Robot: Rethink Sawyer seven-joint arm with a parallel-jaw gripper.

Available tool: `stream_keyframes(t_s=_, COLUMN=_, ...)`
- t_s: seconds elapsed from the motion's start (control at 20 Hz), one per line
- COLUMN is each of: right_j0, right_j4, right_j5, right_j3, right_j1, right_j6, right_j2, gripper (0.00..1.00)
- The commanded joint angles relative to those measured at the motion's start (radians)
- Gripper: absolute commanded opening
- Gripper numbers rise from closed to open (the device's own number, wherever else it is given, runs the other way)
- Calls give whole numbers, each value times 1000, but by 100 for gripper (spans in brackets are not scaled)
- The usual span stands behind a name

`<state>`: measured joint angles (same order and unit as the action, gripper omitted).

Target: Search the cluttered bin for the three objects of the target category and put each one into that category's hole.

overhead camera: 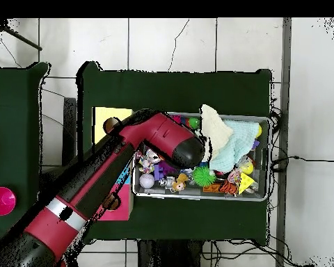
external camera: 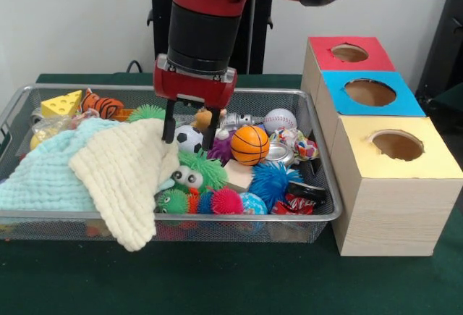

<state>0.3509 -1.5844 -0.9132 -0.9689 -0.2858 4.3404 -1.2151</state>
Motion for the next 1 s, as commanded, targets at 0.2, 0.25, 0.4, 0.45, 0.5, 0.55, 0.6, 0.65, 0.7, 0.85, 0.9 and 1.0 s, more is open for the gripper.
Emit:
stream_keyframes(t_s=0.2, right_j0=-51, right_j4=21, right_j5=2, right_j3=61, right_j1=-64, right_j6=21, right_j2=139, gripper=100)
stream_keyframes(t_s=0.25, right_j0=-46, right_j4=22, right_j5=11, right_j3=61, right_j1=-66, right_j6=21, right_j2=139, gripper=100)
stream_keyframes(t_s=0.4, right_j0=-28, right_j4=29, right_j5=38, right_j3=62, right_j1=-77, right_j6=15, right_j2=139, gripper=100)
stream_keyframes(t_s=0.45, right_j0=-22, right_j4=27, right_j5=26, right_j3=61, right_j1=-80, right_j6=32, right_j2=138, gripper=100)
stream_keyframes(t_s=0.5, right_j0=-17, right_j4=24, right_j5=10, right_j3=60, right_j1=-83, right_j6=49, right_j2=139, gripper=100)
stream_keyframes(t_s=0.55, right_j0=-10, right_j4=25, right_j5=11, right_j3=55, right_j1=-87, right_j6=69, right_j2=134, gripper=100)
stream_keyframes(t_s=0.6, right_j0=-6, right_j4=31, right_j5=29, right_j3=50, right_j1=-86, right_j6=45, right_j2=135, gripper=100)
stream_keyframes(t_s=0.65, right_j0=-1, right_j4=30, right_j5=26, right_j3=47, right_j1=-90, right_j6=65, right_j2=131, gripper=100)
stream_keyframes(t_s=0.7, right_j0=0, right_j4=33, right_j5=40, right_j3=45, right_j1=-89, right_j6=63, right_j2=124, gripper=100)
stream_keyframes(t_s=0.85, right_j0=13, right_j4=102, right_j5=76, right_j3=-4, right_j1=-54, right_j6=147, right_j2=146, gripper=100)
stream_keyframes(t_s=0.9, right_j0=26, right_j4=114, right_j5=63, right_j3=-31, right_j1=-48, right_j6=235, right_j2=143, gripper=100)
stream_keyframes(t_s=1.0, right_j0=40, right_j4=101, right_j5=24, right_j3=-29, right_j1=-52, right_j6=248, right_j2=143, gripper=100)
